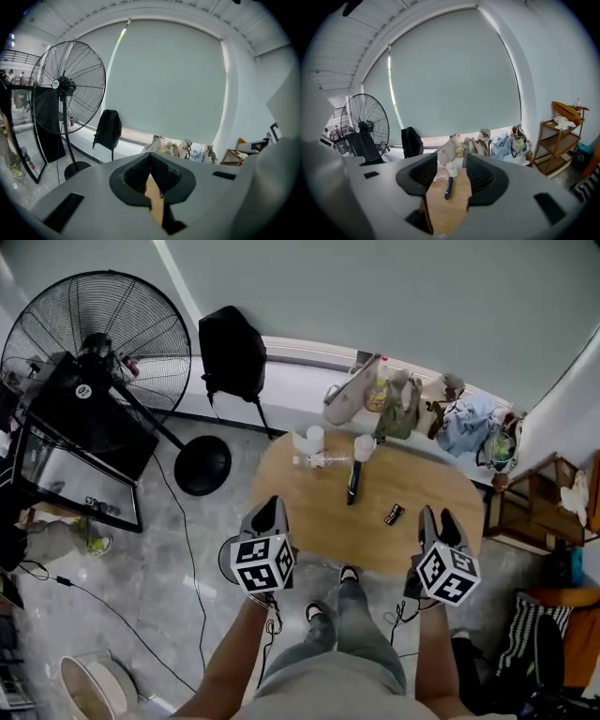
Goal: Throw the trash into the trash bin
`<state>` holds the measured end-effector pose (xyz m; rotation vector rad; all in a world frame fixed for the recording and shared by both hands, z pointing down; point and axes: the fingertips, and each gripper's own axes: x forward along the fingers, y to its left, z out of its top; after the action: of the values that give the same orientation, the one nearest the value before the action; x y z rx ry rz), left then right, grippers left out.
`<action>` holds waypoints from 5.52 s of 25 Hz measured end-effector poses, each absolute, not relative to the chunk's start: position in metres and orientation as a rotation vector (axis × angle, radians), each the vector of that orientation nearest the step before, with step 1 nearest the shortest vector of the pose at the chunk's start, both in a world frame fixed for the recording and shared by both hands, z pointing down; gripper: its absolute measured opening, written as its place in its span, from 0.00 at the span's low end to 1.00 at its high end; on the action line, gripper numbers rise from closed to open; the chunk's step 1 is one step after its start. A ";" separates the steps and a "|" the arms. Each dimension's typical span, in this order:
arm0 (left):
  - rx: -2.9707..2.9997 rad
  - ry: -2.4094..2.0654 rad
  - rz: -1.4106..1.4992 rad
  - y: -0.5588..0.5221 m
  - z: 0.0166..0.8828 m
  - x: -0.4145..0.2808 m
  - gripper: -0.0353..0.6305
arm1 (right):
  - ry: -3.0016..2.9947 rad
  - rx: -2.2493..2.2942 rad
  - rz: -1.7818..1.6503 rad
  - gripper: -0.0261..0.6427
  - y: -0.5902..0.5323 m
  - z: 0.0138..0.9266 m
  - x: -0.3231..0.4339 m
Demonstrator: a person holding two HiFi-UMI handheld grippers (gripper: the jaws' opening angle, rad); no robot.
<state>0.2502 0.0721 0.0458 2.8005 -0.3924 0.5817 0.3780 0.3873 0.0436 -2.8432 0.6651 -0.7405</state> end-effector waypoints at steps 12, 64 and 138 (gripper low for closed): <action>2.721 -0.342 0.824 0.085 0.175 0.328 0.07 | 0.537 -2.786 -0.989 0.34 0.393 0.181 0.455; 2.456 -0.505 1.078 0.084 0.443 0.308 0.07 | 0.383 -2.669 -1.586 0.08 0.395 0.497 0.470; 1.606 -1.721 0.509 0.034 0.483 -0.289 0.07 | 2.658 -2.332 -1.300 0.07 -0.065 0.540 0.033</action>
<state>-0.2894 0.0342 0.4829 1.6061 -1.7209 0.5085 0.0334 -0.0650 0.5403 -2.3325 2.6580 -1.3003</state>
